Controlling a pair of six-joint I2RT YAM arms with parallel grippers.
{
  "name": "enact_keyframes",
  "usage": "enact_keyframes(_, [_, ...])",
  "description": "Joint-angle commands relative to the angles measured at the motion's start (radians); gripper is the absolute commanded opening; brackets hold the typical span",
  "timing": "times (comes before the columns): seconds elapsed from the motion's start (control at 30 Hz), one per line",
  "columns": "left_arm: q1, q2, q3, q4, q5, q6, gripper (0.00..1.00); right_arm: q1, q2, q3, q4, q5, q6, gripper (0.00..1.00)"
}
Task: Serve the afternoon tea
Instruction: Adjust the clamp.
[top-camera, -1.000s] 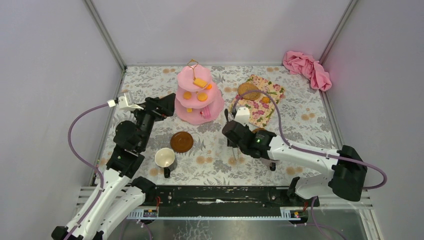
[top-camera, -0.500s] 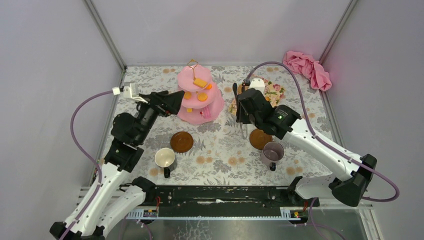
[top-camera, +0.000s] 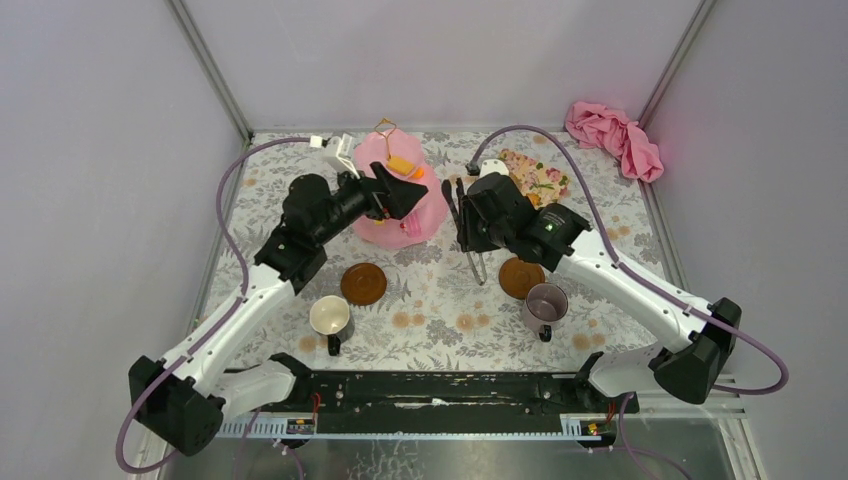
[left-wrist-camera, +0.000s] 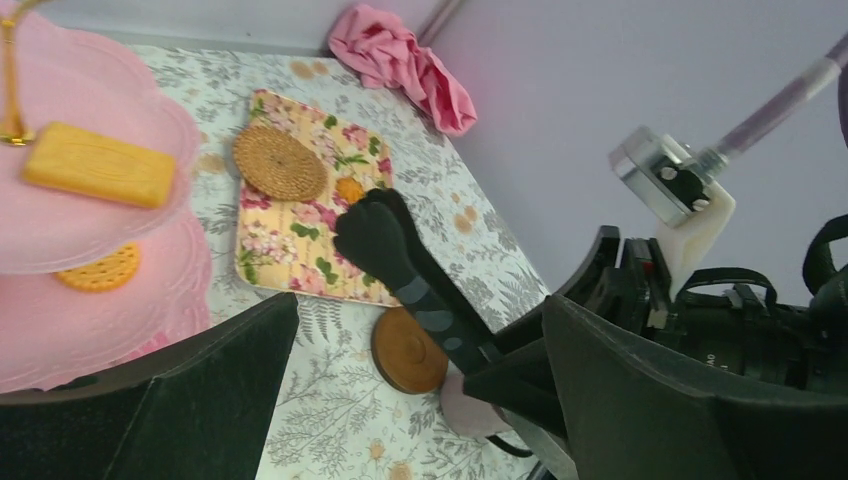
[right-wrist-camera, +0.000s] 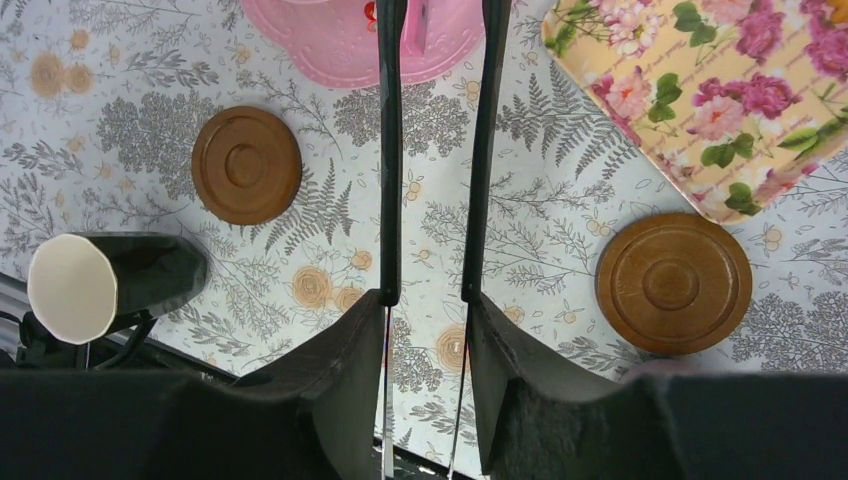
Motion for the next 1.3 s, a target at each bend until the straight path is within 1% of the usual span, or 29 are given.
enact_keyframes(0.0, [-0.037,0.035,0.050,0.061,0.033,-0.003,1.00,-0.001,0.006,0.027,0.050,-0.065,-0.018,0.40])
enact_keyframes(0.2, [-0.076,0.101,0.070,0.085,0.011,-0.002,1.00,0.002,0.008,0.005,0.082,-0.118,-0.007,0.39])
enact_keyframes(0.4, [-0.109,0.165,0.072,0.159,-0.014,-0.037,1.00,0.027,0.015,-0.001,0.091,-0.122,-0.007,0.39])
enact_keyframes(0.63, [-0.156,0.233,0.109,0.186,-0.049,-0.039,1.00,0.050,0.009,-0.015,0.099,-0.120,0.000,0.40])
enact_keyframes(0.9, [-0.181,0.262,0.095,0.219,-0.074,-0.050,1.00,0.055,-0.009,-0.041,0.105,-0.118,0.006,0.40])
enact_keyframes(1.03, [-0.187,0.240,0.077,0.260,-0.109,-0.061,1.00,0.055,-0.008,-0.058,0.113,-0.125,0.008,0.39])
enact_keyframes(1.27, [-0.187,0.224,0.057,0.293,-0.108,-0.068,1.00,0.055,-0.013,-0.089,0.138,-0.144,0.016,0.39])
